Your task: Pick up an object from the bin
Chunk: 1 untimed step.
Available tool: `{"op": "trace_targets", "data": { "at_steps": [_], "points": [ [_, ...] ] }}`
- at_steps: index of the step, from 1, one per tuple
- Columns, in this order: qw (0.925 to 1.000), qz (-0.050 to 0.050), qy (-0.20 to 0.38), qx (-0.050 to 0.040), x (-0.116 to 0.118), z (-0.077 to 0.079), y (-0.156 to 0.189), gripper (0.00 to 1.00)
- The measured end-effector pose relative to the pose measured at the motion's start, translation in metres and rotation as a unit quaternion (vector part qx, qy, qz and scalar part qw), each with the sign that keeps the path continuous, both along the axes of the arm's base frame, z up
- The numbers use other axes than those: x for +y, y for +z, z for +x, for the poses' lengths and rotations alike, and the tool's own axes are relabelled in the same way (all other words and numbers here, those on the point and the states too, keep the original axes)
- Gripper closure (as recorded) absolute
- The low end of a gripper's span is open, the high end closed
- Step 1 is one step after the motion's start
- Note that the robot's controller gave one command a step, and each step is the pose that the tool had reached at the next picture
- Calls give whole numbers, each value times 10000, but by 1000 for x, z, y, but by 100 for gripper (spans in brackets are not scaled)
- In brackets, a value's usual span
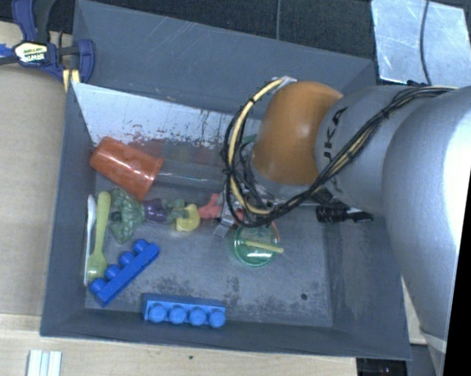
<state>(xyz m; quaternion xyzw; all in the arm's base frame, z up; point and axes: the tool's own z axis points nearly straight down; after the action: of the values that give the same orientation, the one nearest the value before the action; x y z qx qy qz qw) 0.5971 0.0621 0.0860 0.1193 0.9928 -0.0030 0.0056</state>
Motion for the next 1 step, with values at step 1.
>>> {"op": "trace_targets", "data": {
  "at_steps": [1],
  "points": [
    [10000, 3, 3, -11, 0, 1, 47, 100]
  ]
}}
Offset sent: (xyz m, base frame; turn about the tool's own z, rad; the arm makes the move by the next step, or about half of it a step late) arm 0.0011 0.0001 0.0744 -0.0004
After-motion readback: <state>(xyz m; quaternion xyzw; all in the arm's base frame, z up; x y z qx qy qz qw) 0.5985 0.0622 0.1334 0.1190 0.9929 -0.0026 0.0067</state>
